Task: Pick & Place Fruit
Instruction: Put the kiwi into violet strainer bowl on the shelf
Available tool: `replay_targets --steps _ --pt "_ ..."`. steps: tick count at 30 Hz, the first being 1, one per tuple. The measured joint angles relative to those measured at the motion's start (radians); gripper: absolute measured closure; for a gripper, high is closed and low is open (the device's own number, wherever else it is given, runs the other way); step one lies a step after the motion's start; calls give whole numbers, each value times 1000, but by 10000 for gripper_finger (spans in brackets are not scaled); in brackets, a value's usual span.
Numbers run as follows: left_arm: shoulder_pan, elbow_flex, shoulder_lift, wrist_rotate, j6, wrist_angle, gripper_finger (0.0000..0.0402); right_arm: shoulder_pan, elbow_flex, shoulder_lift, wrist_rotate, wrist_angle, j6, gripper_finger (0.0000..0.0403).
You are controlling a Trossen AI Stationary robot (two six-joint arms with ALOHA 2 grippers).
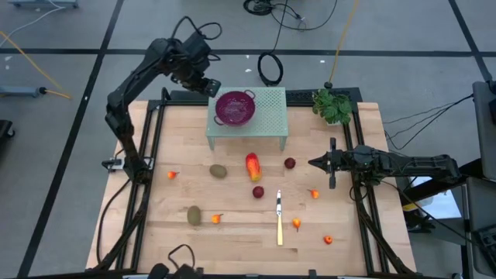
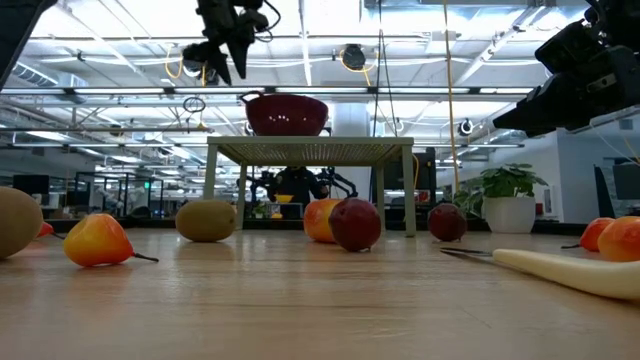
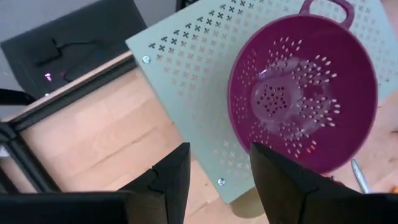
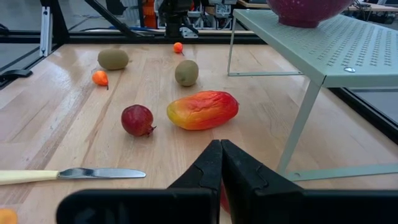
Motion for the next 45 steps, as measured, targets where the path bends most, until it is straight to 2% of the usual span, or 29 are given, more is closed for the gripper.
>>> replay_targets --steps 6,14,33,45 --pt "-24 0 -46 -52 -37 0 234 0 0 0 0 0 0 399" --pt "-83 0 -92 -55 -91 -1 234 0 0 0 0 0 0 399" --pt "-414 0 -115 -83 -260 -2 234 0 0 0 -4 0 0 399" --pt "-618 0 -114 -168 -433 -2 234 0 0 0 -4 0 0 399"
